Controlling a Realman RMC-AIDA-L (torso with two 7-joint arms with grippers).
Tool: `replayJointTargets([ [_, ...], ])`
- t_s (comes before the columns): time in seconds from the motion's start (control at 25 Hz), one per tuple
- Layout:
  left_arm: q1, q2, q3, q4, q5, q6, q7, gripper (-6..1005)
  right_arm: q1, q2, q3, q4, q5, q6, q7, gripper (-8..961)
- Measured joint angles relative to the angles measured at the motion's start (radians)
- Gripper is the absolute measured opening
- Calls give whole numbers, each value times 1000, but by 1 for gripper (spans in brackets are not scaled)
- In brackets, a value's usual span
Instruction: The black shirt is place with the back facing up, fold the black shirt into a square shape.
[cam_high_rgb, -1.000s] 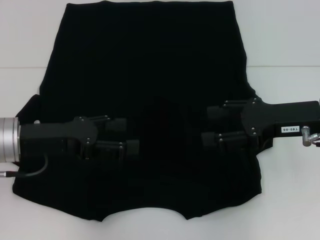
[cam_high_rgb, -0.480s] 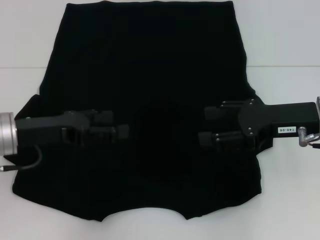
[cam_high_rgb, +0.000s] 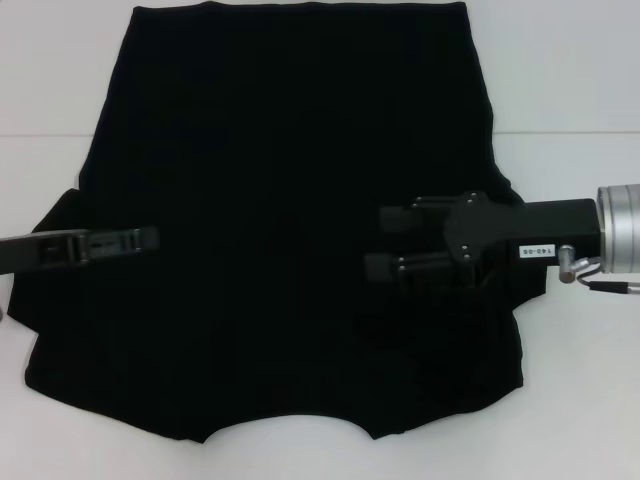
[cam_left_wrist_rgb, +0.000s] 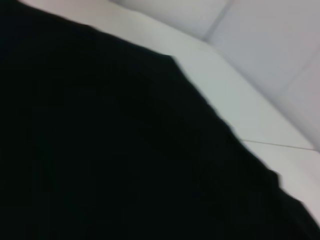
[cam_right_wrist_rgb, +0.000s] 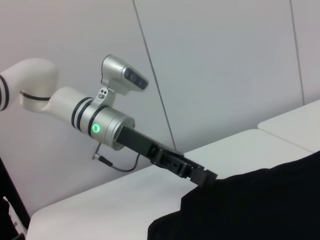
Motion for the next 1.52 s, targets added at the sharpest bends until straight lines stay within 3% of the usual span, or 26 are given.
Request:
replayJointTargets([
  [0.28, 22, 7, -34, 78, 102, -98, -138, 930, 18, 0, -5, 23, 23, 28, -2, 797],
  [0.68, 4, 7, -21, 77, 261, -266, -235, 921, 20, 0, 3, 23, 27, 29, 1, 790],
  [0.96, 2, -1, 42, 74, 310, -325, -271, 914, 20, 0, 3, 23, 27, 31, 3, 786],
  [1.24, 2, -3, 49, 64, 314, -351, -276, 907, 20, 0, 4, 24, 34, 38, 3, 781],
  [1.52, 3, -3, 49, 51, 315, -376, -278, 745, 19, 0, 4, 24, 36, 42, 3, 777],
])
